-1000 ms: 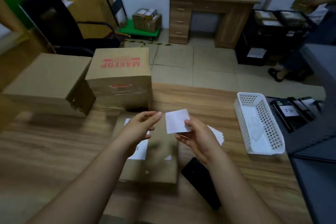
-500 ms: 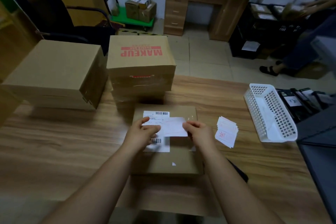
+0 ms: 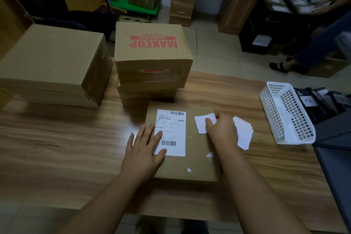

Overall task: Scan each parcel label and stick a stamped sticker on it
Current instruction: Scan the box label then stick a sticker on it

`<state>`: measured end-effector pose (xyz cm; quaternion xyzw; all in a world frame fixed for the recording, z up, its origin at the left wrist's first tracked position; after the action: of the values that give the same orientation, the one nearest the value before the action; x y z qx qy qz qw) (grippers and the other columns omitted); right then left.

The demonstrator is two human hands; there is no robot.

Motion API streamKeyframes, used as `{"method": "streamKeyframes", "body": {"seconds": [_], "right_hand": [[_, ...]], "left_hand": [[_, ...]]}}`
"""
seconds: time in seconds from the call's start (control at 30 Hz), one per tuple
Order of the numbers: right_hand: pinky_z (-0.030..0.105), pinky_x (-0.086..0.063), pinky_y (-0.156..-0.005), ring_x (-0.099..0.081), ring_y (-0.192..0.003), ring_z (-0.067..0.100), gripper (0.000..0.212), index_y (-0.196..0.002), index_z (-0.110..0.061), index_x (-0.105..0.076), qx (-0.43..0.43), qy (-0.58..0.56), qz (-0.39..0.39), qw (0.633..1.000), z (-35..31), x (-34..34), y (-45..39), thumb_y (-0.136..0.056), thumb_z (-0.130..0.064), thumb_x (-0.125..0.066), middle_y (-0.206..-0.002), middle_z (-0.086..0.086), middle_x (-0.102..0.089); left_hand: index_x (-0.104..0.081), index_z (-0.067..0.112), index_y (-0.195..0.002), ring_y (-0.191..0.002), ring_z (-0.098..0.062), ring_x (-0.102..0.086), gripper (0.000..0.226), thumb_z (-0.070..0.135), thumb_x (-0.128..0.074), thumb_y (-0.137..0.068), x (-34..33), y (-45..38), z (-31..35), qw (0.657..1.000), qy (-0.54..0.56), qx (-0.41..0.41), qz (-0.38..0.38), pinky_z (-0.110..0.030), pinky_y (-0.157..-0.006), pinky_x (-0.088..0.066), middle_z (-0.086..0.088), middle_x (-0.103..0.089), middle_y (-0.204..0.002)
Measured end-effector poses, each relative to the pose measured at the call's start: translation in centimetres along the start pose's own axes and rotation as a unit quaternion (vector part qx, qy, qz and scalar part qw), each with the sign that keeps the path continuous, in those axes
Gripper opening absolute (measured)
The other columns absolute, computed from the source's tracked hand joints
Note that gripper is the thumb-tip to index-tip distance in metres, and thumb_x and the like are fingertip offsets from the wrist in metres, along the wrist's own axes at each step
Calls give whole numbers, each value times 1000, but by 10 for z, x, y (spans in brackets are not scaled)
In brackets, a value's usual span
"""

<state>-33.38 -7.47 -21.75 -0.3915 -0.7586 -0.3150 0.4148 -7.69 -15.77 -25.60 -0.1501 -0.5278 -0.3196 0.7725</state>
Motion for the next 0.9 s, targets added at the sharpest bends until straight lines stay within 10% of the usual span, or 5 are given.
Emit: {"method": "streamKeyframes", "body": {"seconds": [0.4,0.63,0.9], "right_hand": [[38,-39,-98,-45,-127,26,56,-143,-19,-47,8,-104,42,994,4,-6,6,-91,-30,-64,-141,5,-43],[28,-43,-79,-59,-96,17,28,-114,-16,-67,-142,-234,-45,961,30,-1,-7,-86,-17,-63,-115,-3,-67],[41,-4,-122,1,-152,20,57,-155,-29,-21,230,138,-74,960,-8,-38,26,-103,-50,-30,-166,-3,-6]], "left_hand": [[-22,38,-153,-150,-10,11,81,68,-8,-80,-3,-1,0,1000,-17,9,-17,-39,-121,0,14,5,-164],[-21,37,-154,-151,-12,10,82,68,-7,-79,-2,-2,2,1000,-12,6,-20,-41,-121,-3,13,4,-164],[-22,36,-154,-150,-11,11,82,67,-8,-79,-2,-2,2,1000,-18,9,-21,-41,-122,-5,13,3,-164]]}}
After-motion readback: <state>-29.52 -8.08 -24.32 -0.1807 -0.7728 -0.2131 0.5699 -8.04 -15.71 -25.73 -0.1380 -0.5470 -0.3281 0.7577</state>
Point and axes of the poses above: each hand's wrist, its own y-axis away from the middle knuckle, its own x-axis out of the back of the hand, z = x × y, the point moved 5 cm from there along -y, towards the middle knuckle
